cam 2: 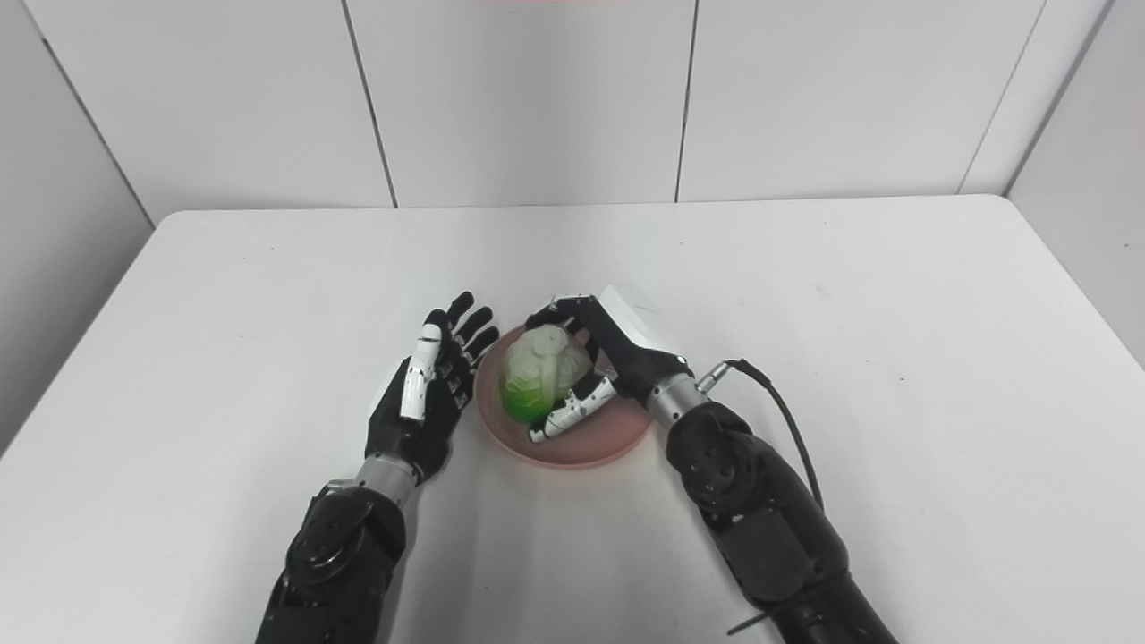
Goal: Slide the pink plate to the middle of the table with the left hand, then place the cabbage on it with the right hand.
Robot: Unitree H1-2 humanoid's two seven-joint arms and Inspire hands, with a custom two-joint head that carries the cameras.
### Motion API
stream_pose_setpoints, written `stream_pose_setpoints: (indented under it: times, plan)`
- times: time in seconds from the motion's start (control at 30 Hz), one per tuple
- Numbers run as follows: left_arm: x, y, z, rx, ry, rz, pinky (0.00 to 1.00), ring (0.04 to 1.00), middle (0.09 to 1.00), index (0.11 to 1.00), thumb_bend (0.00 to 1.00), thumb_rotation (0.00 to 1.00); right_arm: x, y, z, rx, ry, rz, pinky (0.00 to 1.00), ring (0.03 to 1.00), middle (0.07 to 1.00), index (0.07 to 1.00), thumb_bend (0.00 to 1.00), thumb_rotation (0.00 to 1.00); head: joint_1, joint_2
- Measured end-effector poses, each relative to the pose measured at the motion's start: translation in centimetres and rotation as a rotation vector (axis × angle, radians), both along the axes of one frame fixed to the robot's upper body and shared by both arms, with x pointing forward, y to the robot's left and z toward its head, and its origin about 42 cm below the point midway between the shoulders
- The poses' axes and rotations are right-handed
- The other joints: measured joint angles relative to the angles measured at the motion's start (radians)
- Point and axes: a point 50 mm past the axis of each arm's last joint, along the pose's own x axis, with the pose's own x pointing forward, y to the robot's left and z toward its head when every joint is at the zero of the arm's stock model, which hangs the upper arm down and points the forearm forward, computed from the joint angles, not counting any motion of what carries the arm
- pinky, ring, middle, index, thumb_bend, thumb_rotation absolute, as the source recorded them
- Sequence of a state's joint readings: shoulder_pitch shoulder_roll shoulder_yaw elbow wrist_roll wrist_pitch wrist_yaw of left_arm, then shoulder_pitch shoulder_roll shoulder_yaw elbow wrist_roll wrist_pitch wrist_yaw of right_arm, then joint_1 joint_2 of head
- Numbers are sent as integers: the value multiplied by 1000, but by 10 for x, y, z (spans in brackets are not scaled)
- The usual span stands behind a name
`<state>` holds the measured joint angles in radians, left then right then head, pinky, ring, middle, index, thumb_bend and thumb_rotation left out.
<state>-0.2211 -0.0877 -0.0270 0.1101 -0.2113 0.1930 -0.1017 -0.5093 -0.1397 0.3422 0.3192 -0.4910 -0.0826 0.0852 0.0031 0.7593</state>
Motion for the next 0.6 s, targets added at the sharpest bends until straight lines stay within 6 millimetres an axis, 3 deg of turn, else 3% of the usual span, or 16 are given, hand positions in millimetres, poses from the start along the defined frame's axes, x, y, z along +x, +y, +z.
stream_pose_setpoints:
  times: [0.23,0.43,0.47,0.53,0.57,0.6]
  plan:
    - [1,-1,-1,11,-7,3,930,931,931,929,423,1000,1,4,-2,-42,-27,1,346,406,454,510,528,0,-3,-2]
    - [0,-1,-1,11,-8,1,937,941,938,938,429,1000,1,6,3,-85,-54,7,446,517,477,512,528,0,-14,2]
    - [0,-1,-1,11,-8,0,938,943,941,940,429,1000,0,6,4,-99,-57,8,483,555,551,502,525,67,-15,3]
    - [0,0,-1,11,-8,0,939,944,943,941,428,1000,0,5,8,-128,-53,3,502,574,596,497,523,108,-20,3]
    - [0,0,-1,11,-8,0,939,945,944,942,428,1000,-1,5,10,-140,-56,1,513,587,622,599,709,97,-20,3]
    - [1,0,-1,11,-9,0,939,945,944,942,428,1000,-1,4,12,-154,-56,3,517,592,633,637,769,101,-21,3]
